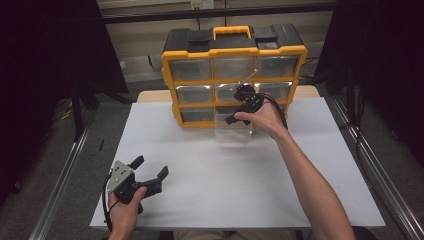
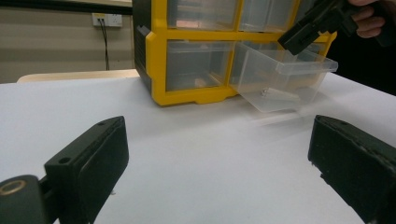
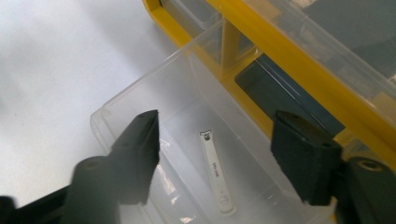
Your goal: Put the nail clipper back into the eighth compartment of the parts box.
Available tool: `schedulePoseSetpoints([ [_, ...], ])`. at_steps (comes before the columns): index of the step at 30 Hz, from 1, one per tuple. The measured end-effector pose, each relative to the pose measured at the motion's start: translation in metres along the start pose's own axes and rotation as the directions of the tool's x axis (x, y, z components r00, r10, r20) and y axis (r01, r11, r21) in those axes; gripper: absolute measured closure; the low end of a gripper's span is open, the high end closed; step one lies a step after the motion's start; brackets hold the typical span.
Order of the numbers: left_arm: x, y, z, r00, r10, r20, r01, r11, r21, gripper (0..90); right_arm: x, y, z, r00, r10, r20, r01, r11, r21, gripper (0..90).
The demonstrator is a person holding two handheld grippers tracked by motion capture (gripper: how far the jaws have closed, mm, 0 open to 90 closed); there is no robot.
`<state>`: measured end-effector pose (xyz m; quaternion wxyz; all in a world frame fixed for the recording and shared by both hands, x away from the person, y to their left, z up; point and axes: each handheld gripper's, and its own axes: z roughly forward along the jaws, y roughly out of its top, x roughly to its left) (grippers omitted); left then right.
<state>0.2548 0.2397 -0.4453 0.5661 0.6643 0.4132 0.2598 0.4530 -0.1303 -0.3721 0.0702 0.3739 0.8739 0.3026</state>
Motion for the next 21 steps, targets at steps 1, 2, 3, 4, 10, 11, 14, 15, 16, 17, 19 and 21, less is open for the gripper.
schedulePoseSetpoints([
  [1,0.000,0.000,0.000,1.0000,-0.002,0.000,0.002,1.0000,0.000,5.2,0.000,-0.001,0.000,1.0000,0.000,0.003,0.000,1.000,-0.009,27.5],
  [2,0.000,0.000,0.001,1.0000,0.001,-0.001,-0.001,1.0000,0.000,5.2,0.001,-0.002,-0.001,0.9997,0.026,0.002,-0.026,1.000,-0.008,24.6],
  [3,-0.001,0.000,0.002,1.0000,-0.004,0.001,0.004,1.0000,0.002,5.2,0.000,-0.003,-0.001,0.9993,0.036,-0.006,-0.036,0.999,-0.021,22.3],
  [4,-0.001,-0.001,0.002,1.0000,0.001,0.003,-0.001,1.0000,0.003,5.2,-0.001,-0.004,-0.002,0.9994,0.034,0.001,-0.034,0.999,-0.028,20.1],
  [10,-0.001,-0.001,0.004,1.0000,-0.004,0.003,0.004,1.0000,0.004,5.2,-0.001,-0.011,-0.003,0.9975,0.061,0.037,-0.058,0.996,-0.072,8.0],
  [11,-0.001,-0.001,0.004,1.0000,0.003,0.004,-0.003,1.0000,0.007,5.2,-0.003,-0.013,-0.002,0.9984,0.047,0.032,-0.043,0.993,-0.112,5.6],
  [14,-0.002,-0.001,0.003,0.9999,0.010,0.012,-0.010,0.9999,0.008,5.3,-0.001,-0.019,-0.004,0.9977,0.059,0.034,-0.054,0.988,-0.142,4.1],
  [15,-0.002,-0.001,0.002,0.9998,0.009,0.020,-0.009,0.9999,0.008,5.2,-0.001,-0.021,-0.004,0.9973,0.067,0.029,-0.063,0.987,-0.146,4.5],
  [16,-0.003,-0.001,0.002,0.9999,-0.006,0.014,0.006,1.0000,-0.005,5.2,-0.001,-0.023,-0.004,0.9970,0.069,0.035,-0.063,0.985,-0.159,5.6],
  [17,-0.002,-0.001,0.001,0.9998,0.009,0.016,-0.009,1.0000,0.001,5.2,0.000,-0.026,-0.004,0.9968,0.071,0.037,-0.064,0.984,-0.166,6.1],
  [19,-0.001,0.001,-0.001,0.9998,0.006,0.018,-0.005,1.0000,-0.008,5.2,0.001,-0.030,-0.006,0.9972,0.071,0.025,-0.064,0.977,-0.204,3.6],
  [21,-0.001,0.001,0.000,0.9999,-0.005,0.013,0.005,0.9999,-0.015,5.2,0.004,-0.034,-0.006,0.9960,0.087,0.022,-0.080,0.969,-0.236,4.5],
])
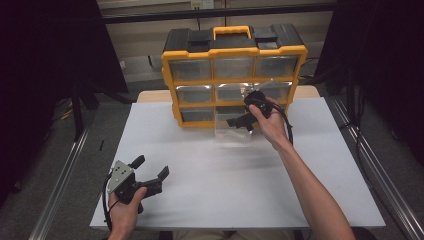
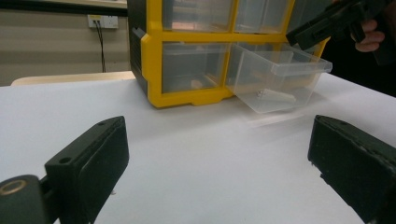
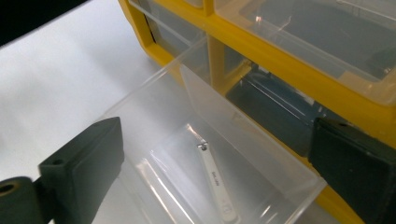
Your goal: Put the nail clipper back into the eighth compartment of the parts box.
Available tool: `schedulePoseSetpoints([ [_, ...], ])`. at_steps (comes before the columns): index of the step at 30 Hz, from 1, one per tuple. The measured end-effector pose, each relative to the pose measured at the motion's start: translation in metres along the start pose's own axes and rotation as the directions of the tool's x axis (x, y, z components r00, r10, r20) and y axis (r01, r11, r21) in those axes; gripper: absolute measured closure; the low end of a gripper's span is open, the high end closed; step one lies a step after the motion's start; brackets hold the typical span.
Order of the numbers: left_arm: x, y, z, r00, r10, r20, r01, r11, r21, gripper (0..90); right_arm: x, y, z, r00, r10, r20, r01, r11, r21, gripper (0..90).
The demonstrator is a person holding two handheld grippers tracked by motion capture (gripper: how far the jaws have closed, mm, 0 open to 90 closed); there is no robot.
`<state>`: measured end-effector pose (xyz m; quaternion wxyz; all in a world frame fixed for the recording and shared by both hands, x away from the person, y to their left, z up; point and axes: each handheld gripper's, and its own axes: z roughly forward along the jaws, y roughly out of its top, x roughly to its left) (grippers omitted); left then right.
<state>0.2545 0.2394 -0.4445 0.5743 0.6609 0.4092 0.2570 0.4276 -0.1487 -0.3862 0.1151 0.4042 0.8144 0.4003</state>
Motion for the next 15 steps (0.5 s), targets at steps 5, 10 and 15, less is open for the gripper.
schedulePoseSetpoints([
  [5,0.002,0.000,0.000,0.9999,0.013,0.000,-0.013,0.9999,0.008,5.2,0.004,-0.011,-0.004,0.9998,-0.012,0.017,0.014,0.996,-0.092,6.1],
  [10,0.002,-0.001,0.001,0.9999,0.009,-0.005,-0.009,0.9999,0.013,5.2,0.004,-0.023,-0.013,0.9993,0.009,0.036,-0.003,0.987,-0.162,5.6],
  [15,0.002,-0.001,0.001,0.9999,0.010,-0.007,-0.010,0.9998,0.015,5.3,0.005,-0.034,-0.024,0.9989,0.011,0.044,0.000,0.972,-0.233,5.2],
])
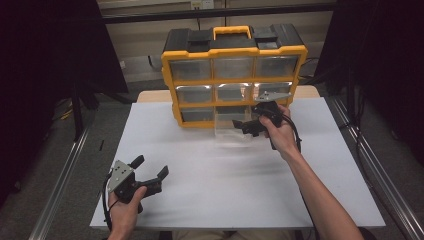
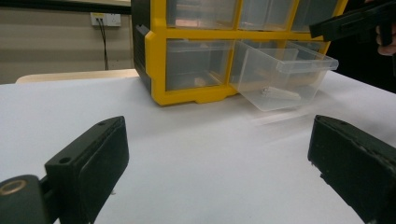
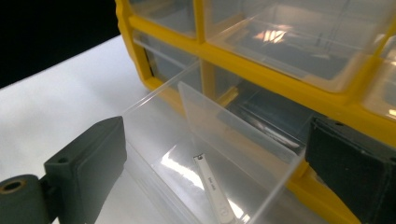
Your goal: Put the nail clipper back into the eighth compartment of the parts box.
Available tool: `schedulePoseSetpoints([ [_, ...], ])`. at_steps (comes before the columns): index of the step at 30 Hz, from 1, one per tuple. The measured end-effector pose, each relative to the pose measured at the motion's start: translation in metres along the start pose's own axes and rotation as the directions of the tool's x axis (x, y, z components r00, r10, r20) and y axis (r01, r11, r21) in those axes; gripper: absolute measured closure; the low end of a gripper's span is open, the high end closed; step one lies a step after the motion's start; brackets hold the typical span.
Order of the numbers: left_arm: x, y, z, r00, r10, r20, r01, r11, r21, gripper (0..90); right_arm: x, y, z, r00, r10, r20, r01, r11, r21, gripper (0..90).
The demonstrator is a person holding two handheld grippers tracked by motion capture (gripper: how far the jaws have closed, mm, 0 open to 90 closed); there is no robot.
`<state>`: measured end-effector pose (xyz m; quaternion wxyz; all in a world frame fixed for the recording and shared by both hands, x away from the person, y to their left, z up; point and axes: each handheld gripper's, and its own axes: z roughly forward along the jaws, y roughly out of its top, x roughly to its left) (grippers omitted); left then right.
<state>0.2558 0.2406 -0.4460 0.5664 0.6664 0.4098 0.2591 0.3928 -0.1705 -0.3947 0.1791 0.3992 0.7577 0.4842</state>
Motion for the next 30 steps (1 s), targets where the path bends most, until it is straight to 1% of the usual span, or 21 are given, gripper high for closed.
schedulePoseSetpoints([
  [1,0.000,0.000,0.000,1.0000,0.000,0.000,0.000,1.0000,0.003,5.2,0.000,-0.001,-0.003,1.0000,0.001,-0.008,-0.001,1.000,-0.012,5.1],
  [2,0.000,0.000,0.000,1.0000,-0.004,-0.001,0.004,1.0000,0.001,5.2,0.000,-0.003,-0.005,1.0000,0.005,-0.006,-0.006,1.000,-0.028,4.6],
  [3,0.001,0.000,0.000,1.0000,0.000,-0.007,0.000,1.0000,0.005,5.2,0.000,-0.004,-0.008,0.9999,0.012,0.004,-0.011,0.999,-0.037,4.7],
  [4,0.000,0.000,0.001,0.9999,-0.016,0.000,0.016,0.9998,-0.007,5.2,0.000,-0.004,-0.011,0.9999,0.012,0.002,-0.012,0.999,-0.047,5.3],
  [6,0.001,0.000,0.000,1.0000,-0.003,-0.005,0.003,1.0000,-0.001,5.2,-0.001,-0.005,-0.019,0.9994,0.033,-0.012,-0.034,0.995,-0.089,4.7],
  [8,0.001,0.000,0.000,1.0000,-0.005,0.002,0.005,1.0000,-0.002,5.2,0.000,-0.006,-0.026,0.9997,0.021,0.013,-0.020,0.995,-0.094,4.3],
  [9,0.001,0.000,0.000,1.0000,-0.008,0.003,0.008,1.0000,-0.003,5.2,0.001,-0.007,-0.029,0.9996,0.022,0.017,-0.020,0.995,-0.099,3.9],
  [10,0.002,0.000,0.000,1.0000,-0.002,0.006,0.002,1.0000,0.000,5.2,0.001,-0.009,-0.033,0.9997,0.019,0.014,-0.017,0.996,-0.090,2.9],
  [11,0.001,0.000,0.000,1.0000,-0.002,0.007,0.002,1.0000,-0.001,5.1,0.001,-0.011,-0.036,0.9996,0.016,0.023,-0.014,0.997,-0.076,1.4],
  [12,0.001,0.000,0.000,1.0000,-0.002,0.006,0.002,1.0000,-0.002,5.0,0.002,-0.014,-0.039,0.9992,0.013,0.037,-0.010,0.997,-0.079,1.5],
  [13,0.001,0.000,0.000,1.0000,0.002,0.000,-0.002,1.0000,-0.002,5.0,0.002,-0.017,-0.042,0.9991,0.014,0.040,-0.011,0.997,-0.079,1.9],
  [14,0.001,0.000,-0.001,0.9998,0.005,0.018,-0.005,1.0000,-0.006,4.8,0.003,-0.019,-0.045,0.9988,0.017,0.046,-0.013,0.997,-0.082,1.7],
  [15,0.001,0.000,-0.001,0.9997,0.011,0.022,-0.010,0.9999,-0.009,4.5,0.003,-0.022,-0.048,0.9982,0.014,0.058,-0.009,0.996,-0.088,1.4],
  [16,0.001,0.000,-0.002,0.9996,0.014,0.025,-0.014,0.9998,-0.013,4.5,0.002,-0.025,-0.050,0.9974,0.016,0.070,-0.010,0.995,-0.098,1.4],
  [19,0.001,0.000,-0.002,0.9995,0.011,0.031,-0.011,0.9998,-0.015,4.4,0.001,-0.034,-0.058,0.9965,0.022,0.081,-0.012,0.992,-0.123,1.9],
  [21,0.000,0.000,-0.002,0.9995,0.012,0.030,-0.011,0.9998,-0.014,4.4,0.001,-0.041,-0.062,0.9969,0.023,0.076,-0.013,0.991,-0.132,1.9],
  [22,0.000,0.000,-0.002,0.9997,0.013,0.022,-0.013,0.9998,-0.012,4.4,0.002,-0.045,-0.064,0.9964,0.021,0.082,-0.010,0.991,-0.131,1.9],
  [26,-0.001,0.000,-0.002,0.9996,0.014,0.023,-0.013,0.9998,-0.013,4.4,0.003,-0.059,-0.070,0.9953,0.009,0.097,0.003,0.992,-0.123,2.0],
  [27,-0.002,0.000,-0.001,0.9997,-0.004,0.024,0.005,0.9997,-0.025,4.4,0.003,-0.062,-0.071,0.9950,0.001,0.100,0.011,0.993,-0.117,2.0],
  [28,-0.001,0.000,-0.002,0.9997,0.008,0.024,-0.007,0.9998,-0.018,4.4,0.003,-0.065,-0.073,0.9941,-0.001,0.108,0.013,0.994,-0.112,2.0],
  [30,-0.001,0.000,-0.003,0.9997,0.011,0.024,-0.011,0.9998,-0.015,4.3,0.003,-0.070,-0.078,0.9933,-0.009,0.115,0.020,0.995,-0.098,2.0],
])
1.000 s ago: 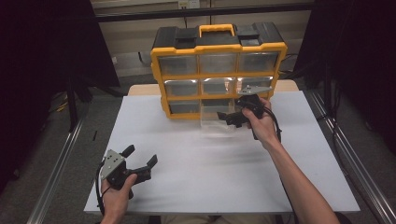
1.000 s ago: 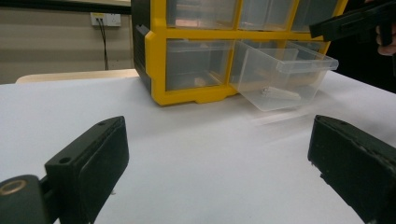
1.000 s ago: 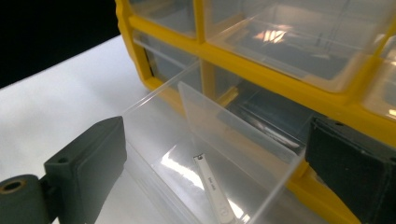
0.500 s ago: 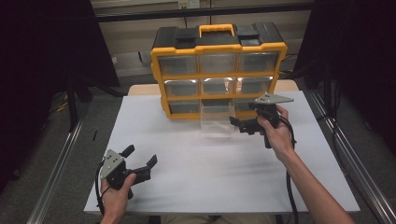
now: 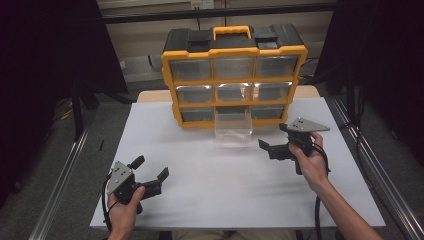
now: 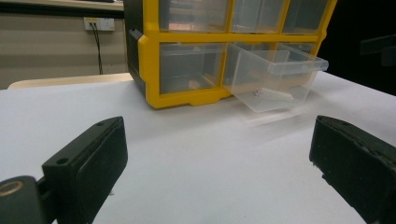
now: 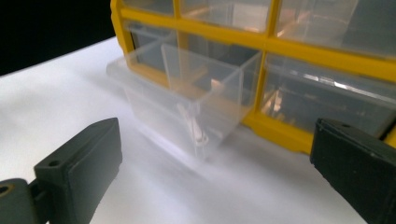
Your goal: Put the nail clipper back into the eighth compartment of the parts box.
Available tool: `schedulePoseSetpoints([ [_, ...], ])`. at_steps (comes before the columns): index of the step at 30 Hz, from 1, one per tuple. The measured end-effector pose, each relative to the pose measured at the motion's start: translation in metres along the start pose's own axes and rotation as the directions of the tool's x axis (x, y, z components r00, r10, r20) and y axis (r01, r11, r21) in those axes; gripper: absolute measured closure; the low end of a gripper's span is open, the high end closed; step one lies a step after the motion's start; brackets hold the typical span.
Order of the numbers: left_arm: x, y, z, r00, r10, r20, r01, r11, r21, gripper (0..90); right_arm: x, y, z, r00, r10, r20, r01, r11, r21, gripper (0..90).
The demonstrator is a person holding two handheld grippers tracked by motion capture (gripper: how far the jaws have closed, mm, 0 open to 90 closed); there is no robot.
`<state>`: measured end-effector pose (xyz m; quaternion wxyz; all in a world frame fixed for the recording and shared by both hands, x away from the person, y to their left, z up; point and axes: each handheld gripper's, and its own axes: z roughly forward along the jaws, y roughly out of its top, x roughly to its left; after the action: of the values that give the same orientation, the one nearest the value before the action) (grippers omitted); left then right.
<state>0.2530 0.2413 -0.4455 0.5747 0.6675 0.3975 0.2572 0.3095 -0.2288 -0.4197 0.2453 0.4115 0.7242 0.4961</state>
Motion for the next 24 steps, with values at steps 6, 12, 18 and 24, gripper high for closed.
schedulePoseSetpoints([
  [6,0.001,0.000,-0.001,1.0000,-0.003,-0.003,0.003,1.0000,0.000,4.3,0.000,-0.012,-0.017,0.9999,0.002,0.014,-0.002,1.000,-0.008,2.0],
  [12,0.001,0.000,-0.002,1.0000,0.000,-0.007,0.000,1.0000,0.000,4.3,0.001,-0.023,-0.034,0.9997,0.008,0.025,-0.007,1.000,-0.029,2.1],
  [18,0.000,-0.001,-0.002,0.9999,0.004,-0.015,-0.004,1.0000,0.008,4.3,0.002,-0.030,-0.051,0.9992,-0.016,0.038,0.017,0.999,-0.030,2.0],
  [24,0.001,-0.001,-0.004,0.9997,0.002,-0.023,-0.001,1.0000,0.005,4.3,-0.001,-0.044,-0.068,0.9978,0.004,0.066,-0.002,0.999,-0.038,1.9],
])
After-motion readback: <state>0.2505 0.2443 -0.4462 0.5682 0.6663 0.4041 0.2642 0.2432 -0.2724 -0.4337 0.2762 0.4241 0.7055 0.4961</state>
